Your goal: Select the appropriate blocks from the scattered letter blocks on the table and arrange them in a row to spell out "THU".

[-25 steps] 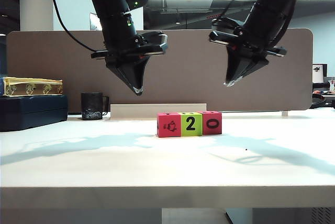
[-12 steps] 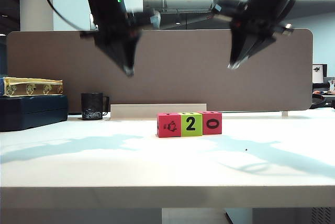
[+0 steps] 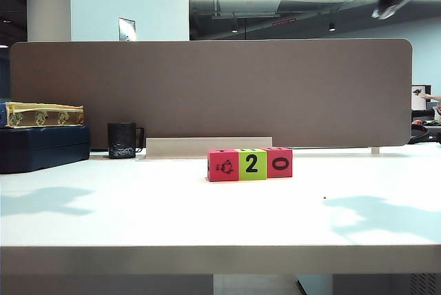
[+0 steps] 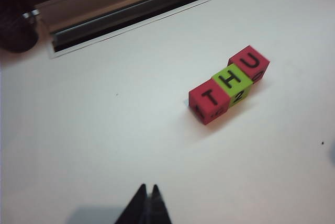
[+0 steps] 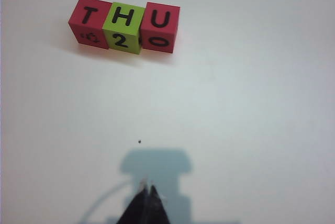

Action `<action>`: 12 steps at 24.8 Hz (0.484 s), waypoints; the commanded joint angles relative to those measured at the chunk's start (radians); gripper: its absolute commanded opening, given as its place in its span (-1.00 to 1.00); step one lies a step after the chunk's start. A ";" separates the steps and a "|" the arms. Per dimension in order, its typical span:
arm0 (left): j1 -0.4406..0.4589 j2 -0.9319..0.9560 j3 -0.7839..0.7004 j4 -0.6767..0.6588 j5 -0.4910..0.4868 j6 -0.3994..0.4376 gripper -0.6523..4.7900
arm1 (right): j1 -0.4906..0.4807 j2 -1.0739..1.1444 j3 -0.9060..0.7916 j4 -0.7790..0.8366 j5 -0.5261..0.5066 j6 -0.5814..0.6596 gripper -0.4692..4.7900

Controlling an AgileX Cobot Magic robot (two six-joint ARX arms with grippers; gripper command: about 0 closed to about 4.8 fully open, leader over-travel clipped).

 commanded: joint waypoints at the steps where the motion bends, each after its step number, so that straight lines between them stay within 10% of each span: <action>1: -0.003 -0.114 -0.139 0.048 -0.054 -0.007 -0.78 | 0.000 -0.127 -0.134 0.076 0.027 0.006 -0.84; 12: -0.003 -0.571 -0.761 0.272 -0.192 -0.060 -0.78 | -0.058 -0.518 -0.654 0.369 0.085 0.148 -0.84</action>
